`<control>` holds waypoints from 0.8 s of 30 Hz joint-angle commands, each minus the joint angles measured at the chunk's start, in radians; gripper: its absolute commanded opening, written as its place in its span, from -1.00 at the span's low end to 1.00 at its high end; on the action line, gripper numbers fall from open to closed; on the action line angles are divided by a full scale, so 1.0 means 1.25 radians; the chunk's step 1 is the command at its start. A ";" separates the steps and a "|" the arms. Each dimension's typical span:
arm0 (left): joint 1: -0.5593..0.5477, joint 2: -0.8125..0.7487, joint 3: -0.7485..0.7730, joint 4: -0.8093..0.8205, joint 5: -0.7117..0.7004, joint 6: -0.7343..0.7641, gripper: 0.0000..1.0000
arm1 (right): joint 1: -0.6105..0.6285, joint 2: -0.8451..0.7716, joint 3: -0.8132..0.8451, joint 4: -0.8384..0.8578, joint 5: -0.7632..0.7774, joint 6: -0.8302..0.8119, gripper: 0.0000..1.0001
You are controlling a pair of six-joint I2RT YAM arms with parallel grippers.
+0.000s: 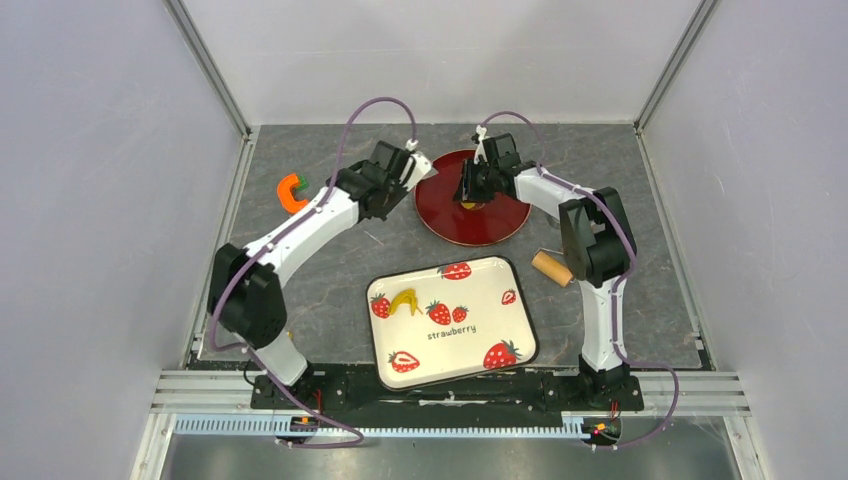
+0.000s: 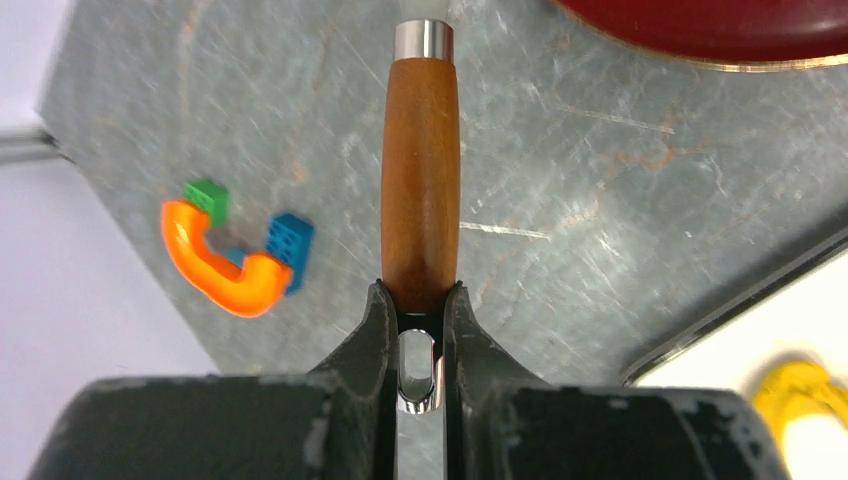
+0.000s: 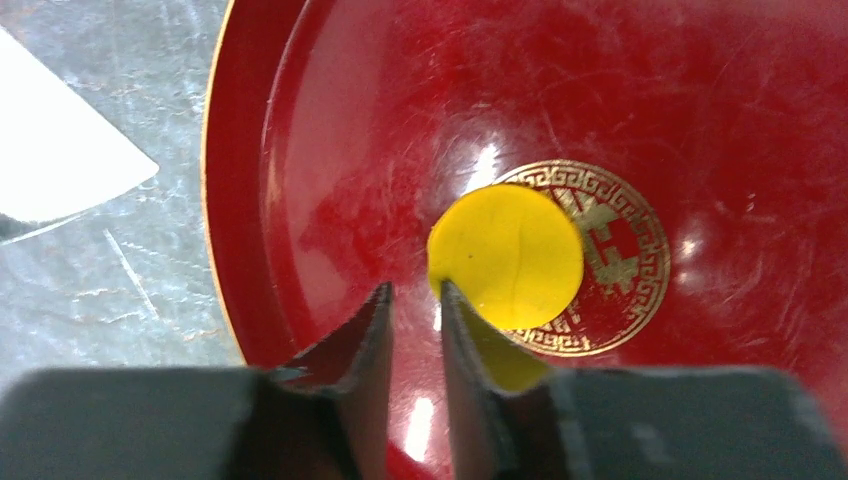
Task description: Roll out the dumpling wrappers from the dough
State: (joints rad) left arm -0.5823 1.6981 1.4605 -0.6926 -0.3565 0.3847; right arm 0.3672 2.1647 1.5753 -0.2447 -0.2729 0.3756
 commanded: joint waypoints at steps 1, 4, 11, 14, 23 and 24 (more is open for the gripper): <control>0.064 -0.118 -0.096 0.086 0.132 -0.169 -0.96 | -0.010 -0.096 -0.044 0.046 -0.037 0.016 -0.18; 0.100 -0.192 -0.181 0.155 0.190 -0.254 -0.96 | -0.020 -0.157 -0.103 0.074 -0.048 0.026 0.13; 0.190 -0.335 -0.380 0.281 0.303 -0.452 -0.96 | -0.078 -0.315 -0.255 0.116 -0.069 0.056 0.52; 0.217 -0.393 -0.461 0.318 0.327 -0.512 -0.96 | -0.106 -0.388 -0.329 0.125 -0.071 0.052 0.62; 0.264 -0.509 -0.611 0.320 0.291 -0.582 -0.96 | -0.168 -0.584 -0.556 0.113 -0.059 -0.008 0.96; 0.268 -0.513 -0.620 0.318 0.289 -0.582 -0.96 | -0.172 -0.599 -0.574 0.108 -0.056 -0.016 0.96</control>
State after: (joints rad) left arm -0.2638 1.1038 0.7151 -0.3756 0.0208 -0.2623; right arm 0.1642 1.5036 0.9310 -0.1192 -0.3439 0.4076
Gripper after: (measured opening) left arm 0.146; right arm 0.976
